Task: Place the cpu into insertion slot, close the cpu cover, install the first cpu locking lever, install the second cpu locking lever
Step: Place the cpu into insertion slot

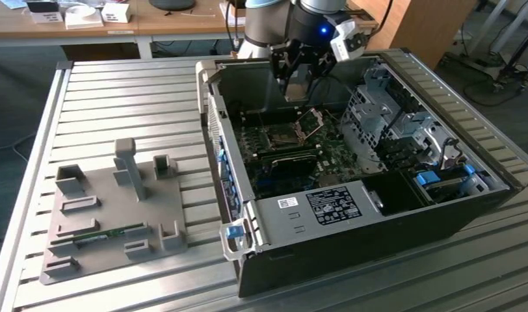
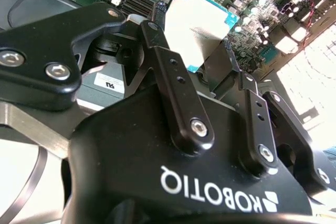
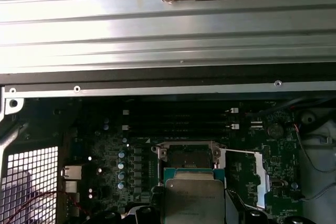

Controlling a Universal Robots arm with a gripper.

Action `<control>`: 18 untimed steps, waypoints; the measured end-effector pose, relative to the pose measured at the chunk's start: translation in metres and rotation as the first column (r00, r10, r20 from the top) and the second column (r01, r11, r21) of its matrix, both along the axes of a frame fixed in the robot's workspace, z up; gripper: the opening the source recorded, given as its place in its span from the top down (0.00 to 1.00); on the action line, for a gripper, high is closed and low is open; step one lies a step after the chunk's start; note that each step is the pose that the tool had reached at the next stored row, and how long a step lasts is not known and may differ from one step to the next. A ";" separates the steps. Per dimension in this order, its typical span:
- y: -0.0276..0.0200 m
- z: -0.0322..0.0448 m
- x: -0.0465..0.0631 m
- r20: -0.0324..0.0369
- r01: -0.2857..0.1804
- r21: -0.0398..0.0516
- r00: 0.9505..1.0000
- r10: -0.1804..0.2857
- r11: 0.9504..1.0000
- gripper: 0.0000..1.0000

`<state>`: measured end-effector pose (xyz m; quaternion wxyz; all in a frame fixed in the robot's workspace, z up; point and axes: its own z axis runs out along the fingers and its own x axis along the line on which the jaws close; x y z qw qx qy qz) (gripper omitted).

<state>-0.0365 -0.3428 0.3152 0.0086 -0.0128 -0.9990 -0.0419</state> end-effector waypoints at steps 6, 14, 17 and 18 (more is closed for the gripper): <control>0.0000 -0.0028 0.000 0.000 0.000 0.000 1.000 0.000 1.000 0.46; 0.0000 -0.0064 0.000 0.000 0.000 0.000 1.000 0.000 1.000 0.46; 0.0000 -0.0076 0.000 0.000 0.000 0.000 1.000 0.000 1.000 0.46; 0.0000 -0.0079 0.000 0.000 0.000 0.000 1.000 0.000 1.000 0.46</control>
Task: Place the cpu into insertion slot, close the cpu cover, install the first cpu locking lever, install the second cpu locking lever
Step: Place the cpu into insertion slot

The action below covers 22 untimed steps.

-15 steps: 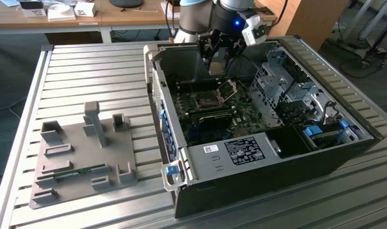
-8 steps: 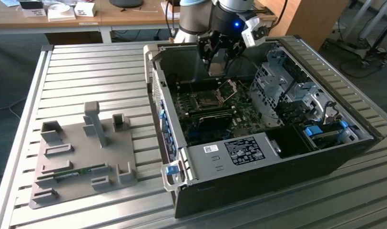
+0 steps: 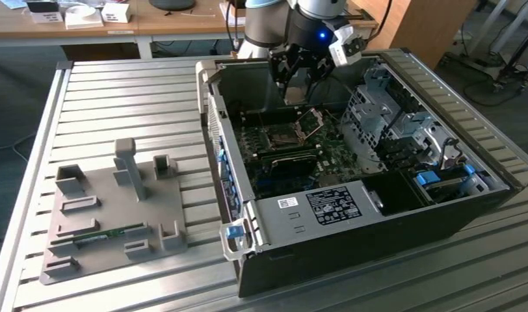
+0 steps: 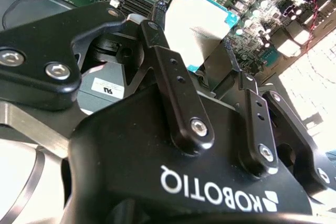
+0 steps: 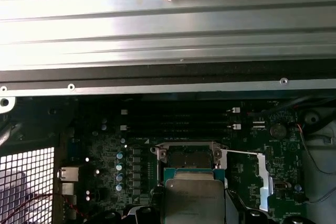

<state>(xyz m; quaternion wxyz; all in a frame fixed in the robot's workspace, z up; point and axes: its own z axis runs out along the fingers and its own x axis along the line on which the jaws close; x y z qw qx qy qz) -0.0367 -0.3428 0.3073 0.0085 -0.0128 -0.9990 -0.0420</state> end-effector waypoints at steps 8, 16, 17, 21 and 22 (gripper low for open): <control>0.0000 -0.0031 0.000 0.000 0.000 0.000 1.000 0.000 1.000 0.46; 0.0000 -0.0049 0.000 0.000 0.000 0.000 1.000 0.000 1.000 0.46; 0.0000 -0.0049 0.000 0.000 0.000 0.000 1.000 0.000 1.000 0.46; 0.0000 -0.0057 0.000 0.000 0.000 0.000 1.000 0.000 1.000 0.46; 0.0000 -0.0060 0.000 0.000 0.000 0.000 1.000 0.000 1.000 0.46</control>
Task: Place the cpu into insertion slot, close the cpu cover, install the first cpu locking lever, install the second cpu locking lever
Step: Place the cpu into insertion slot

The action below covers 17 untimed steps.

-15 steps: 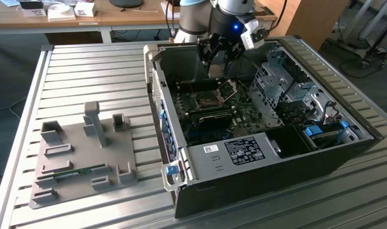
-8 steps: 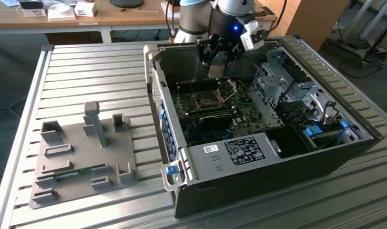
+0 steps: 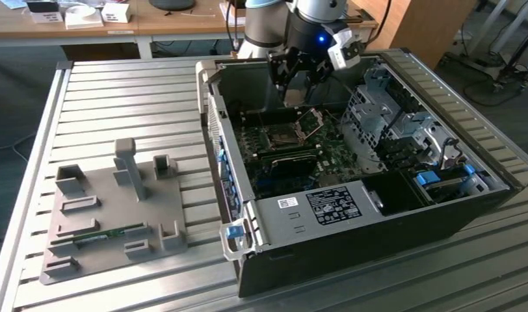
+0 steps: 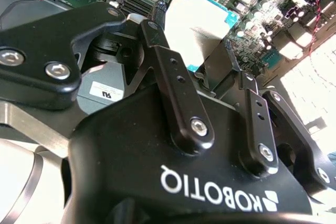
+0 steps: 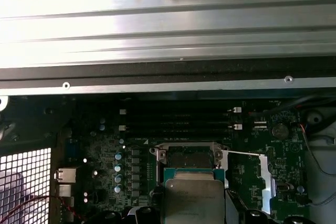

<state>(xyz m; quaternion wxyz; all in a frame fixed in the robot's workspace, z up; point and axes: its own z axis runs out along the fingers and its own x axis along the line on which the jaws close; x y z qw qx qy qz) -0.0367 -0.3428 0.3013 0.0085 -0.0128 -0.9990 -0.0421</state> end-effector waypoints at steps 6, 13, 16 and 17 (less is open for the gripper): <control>0.0000 -0.0024 0.000 0.000 0.000 0.000 1.000 0.000 1.000 0.46; 0.0000 -0.0059 0.000 0.000 0.000 0.000 1.000 0.000 1.000 0.46; 0.0000 -0.0072 0.000 0.000 0.000 0.000 1.000 0.000 1.000 0.46; 0.0000 -0.0075 0.000 0.000 0.000 -0.001 1.000 0.000 1.000 0.46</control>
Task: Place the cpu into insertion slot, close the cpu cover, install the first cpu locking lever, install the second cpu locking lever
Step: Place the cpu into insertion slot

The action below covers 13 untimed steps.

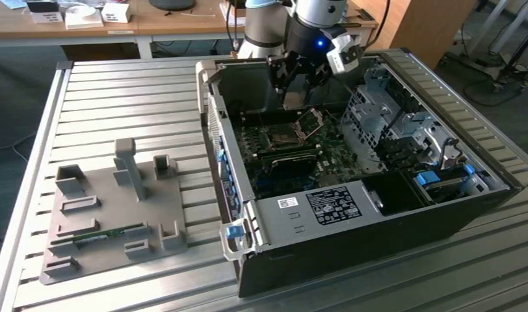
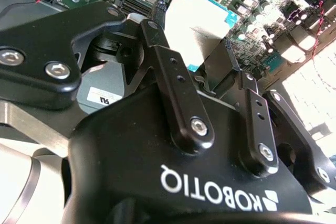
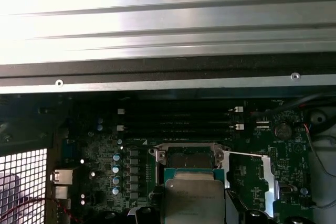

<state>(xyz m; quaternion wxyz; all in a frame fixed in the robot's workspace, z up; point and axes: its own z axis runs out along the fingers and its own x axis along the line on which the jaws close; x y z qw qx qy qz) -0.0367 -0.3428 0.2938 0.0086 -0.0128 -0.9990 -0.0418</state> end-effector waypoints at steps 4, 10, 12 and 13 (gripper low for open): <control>0.0000 -0.0008 0.000 0.000 0.000 0.000 1.000 0.000 1.000 0.46; 0.0000 -0.0036 0.000 0.000 0.000 -0.001 1.000 0.000 1.000 0.46; 0.0000 -0.0045 0.000 0.000 0.000 -0.001 1.000 0.000 1.000 0.46; 0.0000 -0.0049 0.000 0.000 0.000 -0.001 1.000 0.000 1.000 0.46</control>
